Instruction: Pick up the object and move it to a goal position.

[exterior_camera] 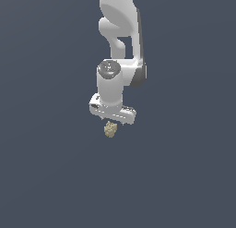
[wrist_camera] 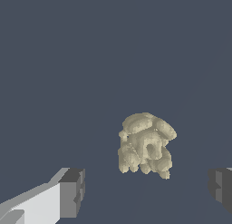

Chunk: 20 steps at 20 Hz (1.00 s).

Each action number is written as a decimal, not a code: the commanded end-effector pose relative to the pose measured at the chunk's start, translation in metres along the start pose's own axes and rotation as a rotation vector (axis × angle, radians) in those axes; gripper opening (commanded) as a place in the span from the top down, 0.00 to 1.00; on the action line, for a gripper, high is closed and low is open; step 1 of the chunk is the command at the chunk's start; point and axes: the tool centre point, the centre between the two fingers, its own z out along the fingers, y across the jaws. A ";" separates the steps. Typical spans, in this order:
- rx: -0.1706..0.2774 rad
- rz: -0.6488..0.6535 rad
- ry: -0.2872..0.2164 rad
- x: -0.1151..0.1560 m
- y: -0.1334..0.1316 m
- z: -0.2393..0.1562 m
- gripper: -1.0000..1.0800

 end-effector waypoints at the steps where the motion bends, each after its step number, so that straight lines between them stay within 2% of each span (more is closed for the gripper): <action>1: 0.000 0.056 0.004 0.001 0.005 0.007 0.04; 8: 0.000 0.141 0.010 0.002 0.013 0.017 0.04; 15: 0.000 0.144 0.010 0.002 0.014 0.021 0.04; 20: 0.000 0.147 0.010 0.002 0.014 0.042 0.04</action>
